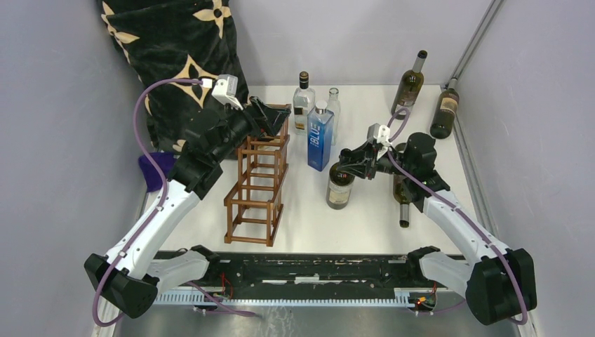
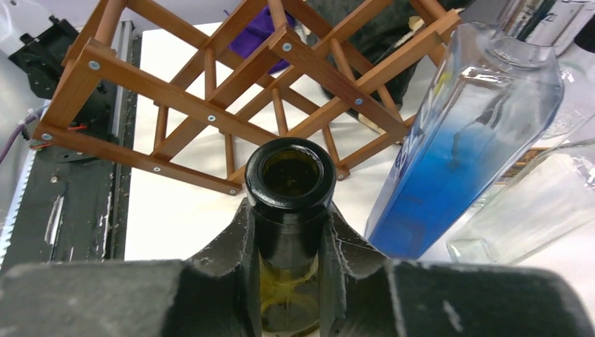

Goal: Put the wine bottle on the wine rack
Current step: Move the wine bottle to the center of the board.

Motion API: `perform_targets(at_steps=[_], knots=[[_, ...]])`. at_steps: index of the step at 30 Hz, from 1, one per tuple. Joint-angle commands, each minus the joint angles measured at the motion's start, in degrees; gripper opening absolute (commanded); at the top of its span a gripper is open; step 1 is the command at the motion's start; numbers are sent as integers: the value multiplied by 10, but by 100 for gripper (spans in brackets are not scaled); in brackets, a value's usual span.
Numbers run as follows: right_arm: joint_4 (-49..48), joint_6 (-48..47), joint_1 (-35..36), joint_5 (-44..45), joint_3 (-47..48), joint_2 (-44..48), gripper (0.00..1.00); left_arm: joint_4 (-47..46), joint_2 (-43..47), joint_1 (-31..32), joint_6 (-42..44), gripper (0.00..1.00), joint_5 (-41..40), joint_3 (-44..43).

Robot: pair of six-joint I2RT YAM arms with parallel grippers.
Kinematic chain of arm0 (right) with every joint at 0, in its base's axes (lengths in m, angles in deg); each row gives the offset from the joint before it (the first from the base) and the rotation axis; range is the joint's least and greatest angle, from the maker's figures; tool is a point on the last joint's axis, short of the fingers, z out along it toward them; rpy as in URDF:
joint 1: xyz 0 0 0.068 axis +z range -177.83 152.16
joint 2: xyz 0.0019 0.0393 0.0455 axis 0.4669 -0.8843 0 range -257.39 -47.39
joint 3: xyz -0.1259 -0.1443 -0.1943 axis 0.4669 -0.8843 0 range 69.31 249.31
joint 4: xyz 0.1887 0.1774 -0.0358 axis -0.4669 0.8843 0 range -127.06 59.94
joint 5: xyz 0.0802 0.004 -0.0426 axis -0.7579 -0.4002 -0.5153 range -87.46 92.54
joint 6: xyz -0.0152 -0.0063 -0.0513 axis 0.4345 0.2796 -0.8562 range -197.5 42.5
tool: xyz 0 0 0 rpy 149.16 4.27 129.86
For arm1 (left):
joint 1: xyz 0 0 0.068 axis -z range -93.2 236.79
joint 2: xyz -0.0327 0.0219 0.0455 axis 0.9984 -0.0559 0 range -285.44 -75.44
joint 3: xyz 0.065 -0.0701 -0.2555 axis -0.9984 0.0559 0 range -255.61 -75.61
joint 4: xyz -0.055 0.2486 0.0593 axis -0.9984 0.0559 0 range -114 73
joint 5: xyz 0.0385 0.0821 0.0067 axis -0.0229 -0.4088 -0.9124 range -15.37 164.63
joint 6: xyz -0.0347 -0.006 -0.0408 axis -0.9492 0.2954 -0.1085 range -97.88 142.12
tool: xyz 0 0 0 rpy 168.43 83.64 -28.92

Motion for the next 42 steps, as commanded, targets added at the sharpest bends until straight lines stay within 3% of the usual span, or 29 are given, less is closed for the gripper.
perform_targets(at_steps=[1, 6, 11, 15, 22, 28, 36, 42], knots=[[-86, 43, 2, 21, -3, 25, 9, -13, 13, 1, -14, 90, -7, -9], [-27, -22, -18, 57, 47, 24, 0, 1, 15, 1, -3, 90, -9, -14], [2, -56, -98, 92, 120, -17, 0, 6, 17, 1, 8, 90, -9, -16], [-41, -47, -139, 155, 173, -82, 0, 5, 16, 1, 13, 90, -8, -16], [-189, 33, -146, 295, 278, -238, 0, 2, 4, 1, 14, 90, 1, -25], [-220, 86, -145, 351, 421, -382, 1, 2, 4, 1, 11, 90, 1, -26], [-139, 27, -132, 396, 578, -507, 6, -1, -2, 1, 7, 90, -5, -29], [-117, 22, -131, 406, 631, -554, 21, -4, -15, 1, 6, 90, -4, -37]])
